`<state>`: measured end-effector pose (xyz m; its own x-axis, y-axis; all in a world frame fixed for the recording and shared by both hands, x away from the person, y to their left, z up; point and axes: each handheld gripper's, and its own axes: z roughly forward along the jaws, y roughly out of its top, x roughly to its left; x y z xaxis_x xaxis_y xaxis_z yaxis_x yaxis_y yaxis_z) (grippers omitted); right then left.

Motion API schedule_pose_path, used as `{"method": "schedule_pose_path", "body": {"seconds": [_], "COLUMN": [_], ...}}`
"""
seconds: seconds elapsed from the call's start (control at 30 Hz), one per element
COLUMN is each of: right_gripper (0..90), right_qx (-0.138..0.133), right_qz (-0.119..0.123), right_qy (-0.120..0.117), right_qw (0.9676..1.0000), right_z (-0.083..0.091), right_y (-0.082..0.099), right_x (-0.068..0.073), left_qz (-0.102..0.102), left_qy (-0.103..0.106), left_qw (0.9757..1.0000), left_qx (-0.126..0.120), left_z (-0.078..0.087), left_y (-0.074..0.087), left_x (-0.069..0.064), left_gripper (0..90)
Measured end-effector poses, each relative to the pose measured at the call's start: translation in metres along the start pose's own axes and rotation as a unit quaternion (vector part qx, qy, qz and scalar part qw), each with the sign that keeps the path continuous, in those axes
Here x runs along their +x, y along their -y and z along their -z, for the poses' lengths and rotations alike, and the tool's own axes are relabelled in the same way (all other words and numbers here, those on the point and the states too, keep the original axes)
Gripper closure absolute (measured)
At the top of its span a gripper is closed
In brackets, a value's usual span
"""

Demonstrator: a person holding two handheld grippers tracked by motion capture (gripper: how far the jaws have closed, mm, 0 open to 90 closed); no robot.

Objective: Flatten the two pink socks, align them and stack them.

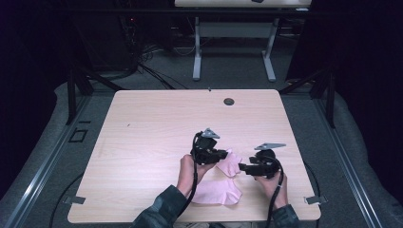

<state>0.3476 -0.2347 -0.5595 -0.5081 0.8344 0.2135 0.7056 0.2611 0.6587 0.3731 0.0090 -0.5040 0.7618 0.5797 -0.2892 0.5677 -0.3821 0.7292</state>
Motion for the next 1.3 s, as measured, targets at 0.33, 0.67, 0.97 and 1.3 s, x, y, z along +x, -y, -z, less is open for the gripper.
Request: {"method": "schedule_pose_path", "body": {"seconds": [0.33, 0.67, 0.97, 1.3], "right_gripper": [81.0, 80.5, 56.6, 56.8], "right_qx": [0.036, 0.043, 0.022, 0.034], "right_qz": [0.049, 0.08, 0.058, 0.043], "right_qy": [0.014, 0.015, 0.02, 0.022], "right_qw": [0.998, 0.9958, 0.9979, 0.9982], "right_z": [-0.027, -0.03, -0.017, -0.025], "right_y": [-0.007, -0.014, -0.016, -0.016], "right_x": [0.02, 0.016, 0.013, 0.015], "left_qz": [0.073, 0.112, 0.11, 0.055], "left_qy": [-0.01, -0.045, -0.091, -0.12], "left_qw": [0.9972, 0.9923, 0.9897, 0.9888], "left_qx": [-0.015, 0.028, 0.008, 0.069], "left_z": [0.02, 0.029, 0.053, 0.024], "left_y": [0.024, 0.063, 0.067, 0.052], "left_x": [0.042, 0.072, 0.079, 0.072], "left_gripper": [86.0, 75.4, 42.4, 46.3]}}
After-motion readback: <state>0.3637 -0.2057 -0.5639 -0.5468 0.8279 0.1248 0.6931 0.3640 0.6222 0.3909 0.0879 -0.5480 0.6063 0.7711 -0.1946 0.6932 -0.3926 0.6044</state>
